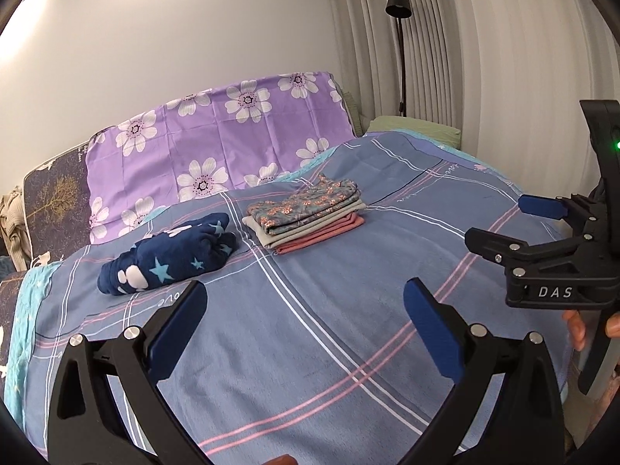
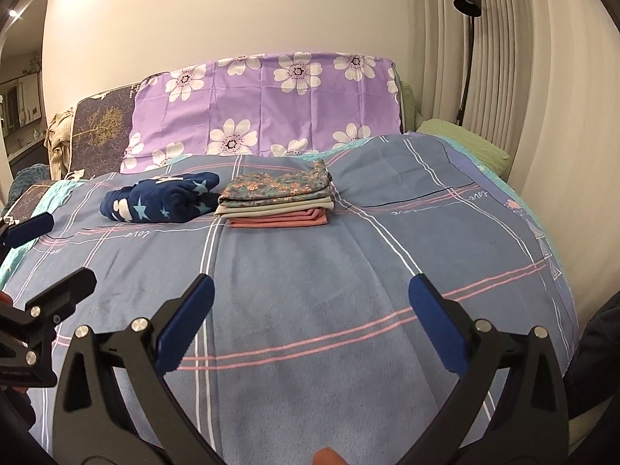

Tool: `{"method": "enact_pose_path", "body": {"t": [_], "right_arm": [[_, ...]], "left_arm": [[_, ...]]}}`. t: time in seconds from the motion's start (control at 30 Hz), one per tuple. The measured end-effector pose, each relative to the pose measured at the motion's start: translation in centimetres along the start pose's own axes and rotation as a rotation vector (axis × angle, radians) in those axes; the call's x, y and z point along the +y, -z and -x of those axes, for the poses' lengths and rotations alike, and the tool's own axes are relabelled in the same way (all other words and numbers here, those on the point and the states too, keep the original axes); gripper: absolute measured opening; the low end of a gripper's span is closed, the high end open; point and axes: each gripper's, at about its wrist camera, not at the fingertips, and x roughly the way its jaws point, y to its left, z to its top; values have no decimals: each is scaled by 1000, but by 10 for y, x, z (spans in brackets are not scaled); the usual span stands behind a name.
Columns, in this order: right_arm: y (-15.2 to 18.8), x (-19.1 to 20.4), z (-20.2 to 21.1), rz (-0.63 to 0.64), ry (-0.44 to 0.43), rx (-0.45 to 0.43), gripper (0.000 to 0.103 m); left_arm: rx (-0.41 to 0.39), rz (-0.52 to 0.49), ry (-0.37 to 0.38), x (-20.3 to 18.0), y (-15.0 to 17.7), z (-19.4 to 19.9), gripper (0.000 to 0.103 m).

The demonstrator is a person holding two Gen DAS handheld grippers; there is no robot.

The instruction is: Fold small clothes

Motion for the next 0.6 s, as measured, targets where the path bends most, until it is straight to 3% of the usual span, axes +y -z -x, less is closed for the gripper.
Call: {"method": "enact_pose_path", "body": {"t": [0.27,0.6], "right_arm": [[3,5,7,3,7,-6,101],[6,7,8,4,6,-3,101]], "left_arm": [[18,43,-21,6,9,3,102],[17,18,-20,0,10,4,102]]}}
